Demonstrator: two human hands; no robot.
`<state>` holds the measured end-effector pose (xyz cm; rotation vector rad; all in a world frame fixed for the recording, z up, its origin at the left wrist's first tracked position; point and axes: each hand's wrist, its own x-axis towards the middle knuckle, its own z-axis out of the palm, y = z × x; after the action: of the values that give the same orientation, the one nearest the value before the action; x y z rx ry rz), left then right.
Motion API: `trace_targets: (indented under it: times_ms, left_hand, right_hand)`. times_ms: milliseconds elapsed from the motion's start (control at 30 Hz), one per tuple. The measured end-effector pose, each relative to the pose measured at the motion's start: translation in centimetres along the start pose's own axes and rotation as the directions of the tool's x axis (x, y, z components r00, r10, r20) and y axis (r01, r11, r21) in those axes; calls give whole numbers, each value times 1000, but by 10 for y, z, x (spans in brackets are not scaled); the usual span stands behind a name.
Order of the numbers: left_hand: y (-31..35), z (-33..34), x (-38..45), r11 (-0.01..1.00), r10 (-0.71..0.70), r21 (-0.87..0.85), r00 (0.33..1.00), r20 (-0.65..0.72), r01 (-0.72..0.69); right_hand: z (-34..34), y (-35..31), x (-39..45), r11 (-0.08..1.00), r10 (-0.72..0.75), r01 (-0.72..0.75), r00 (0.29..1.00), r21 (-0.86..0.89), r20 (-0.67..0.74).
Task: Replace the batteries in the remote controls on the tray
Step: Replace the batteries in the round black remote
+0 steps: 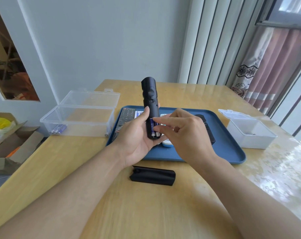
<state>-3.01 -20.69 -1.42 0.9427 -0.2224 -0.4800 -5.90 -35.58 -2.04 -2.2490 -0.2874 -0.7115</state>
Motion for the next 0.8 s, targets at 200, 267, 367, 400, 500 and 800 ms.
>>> trace_targets:
  times_ms: [200, 267, 367, 400, 500, 800]
  left_hand:
    - [1, 1, -1, 999, -38, -3, 999, -23, 38]
    - [0, 3, -2, 999, -33, 1, 999, -21, 33]
    - [1, 3, -2, 999, -34, -23, 999, -36, 33]
    - [1, 3, -2, 999, -37, -21, 998, -43, 36]
    - [2, 3, -3, 999, -45, -17, 998, -51, 44]
    - [3, 3, -5, 995, -82, 58, 995, -47, 85]
  right_hand:
    - [1, 7, 2, 989, -109, 111, 994, -95, 26]
    - [1, 7, 2, 980, -143, 144, 990, -134, 17]
    - [1, 6, 1, 972, -167, 168, 986, -167, 17]
    - [1, 6, 1, 969, -173, 174, 985, -177, 24]
    - [2, 6, 1, 958, -194, 195, 981, -209, 27]
    - [-5, 9, 3, 893, -340, 358, 934, -273, 110]
